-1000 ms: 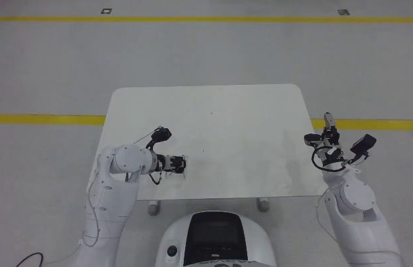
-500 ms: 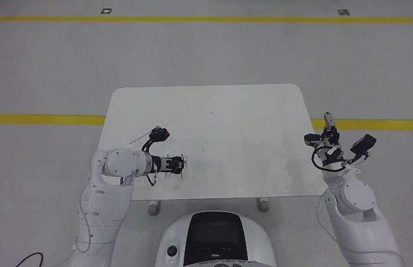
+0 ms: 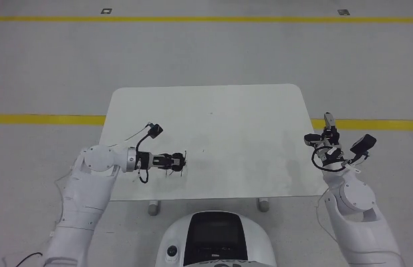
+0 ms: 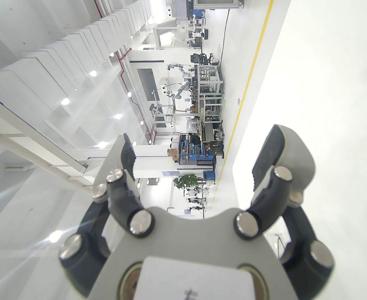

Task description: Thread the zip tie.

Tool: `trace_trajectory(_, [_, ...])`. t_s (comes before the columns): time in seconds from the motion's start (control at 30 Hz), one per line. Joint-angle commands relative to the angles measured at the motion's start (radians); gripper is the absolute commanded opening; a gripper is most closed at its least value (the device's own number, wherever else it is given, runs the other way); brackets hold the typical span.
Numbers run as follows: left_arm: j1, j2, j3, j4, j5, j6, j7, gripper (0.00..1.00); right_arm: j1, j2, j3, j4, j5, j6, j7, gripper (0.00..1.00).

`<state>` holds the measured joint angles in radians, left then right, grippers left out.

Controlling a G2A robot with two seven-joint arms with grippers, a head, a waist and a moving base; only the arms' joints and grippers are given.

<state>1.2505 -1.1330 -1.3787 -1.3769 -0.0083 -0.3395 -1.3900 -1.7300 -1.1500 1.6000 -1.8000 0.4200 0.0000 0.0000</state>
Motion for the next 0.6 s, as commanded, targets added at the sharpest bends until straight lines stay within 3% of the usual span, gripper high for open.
trace_trajectory(0.0, [-0.009, 0.044, 0.053, -0.016, -0.031, 0.000, 0.000, 0.00, 0.000, 0.000, 0.000, 0.000, 0.000, 0.000, 0.000, 1.00])
trace_trajectory(0.03, [-0.015, 0.069, 0.079, -0.022, -0.040, 0.000, 0.000, 0.00, 0.000, 0.000, 0.000, 0.000, 0.000, 0.000, 0.000, 1.00])
trace_trajectory(0.17, [-0.036, 0.140, 0.173, -0.068, -0.126, 0.000, 0.000, 0.00, 0.000, 0.000, 0.000, 0.000, 0.000, 0.000, 0.000, 1.00])
trace_trajectory(0.37, [-0.055, 0.228, 0.248, -0.127, -0.240, 0.000, 0.000, 0.00, 0.000, 0.000, 0.000, 0.000, 0.000, 0.000, 0.000, 1.00])
trace_trajectory(0.43, [-0.062, 0.246, 0.254, -0.110, -0.275, 0.000, 0.000, 0.00, 0.000, 0.000, 0.000, 0.000, 0.000, 0.000, 0.000, 1.00])
trace_trajectory(0.57, [-0.073, 0.271, 0.282, -0.126, -0.348, 0.000, 0.000, 0.00, 0.000, 0.000, 0.000, 0.000, 0.000, 0.000, 0.000, 1.00])
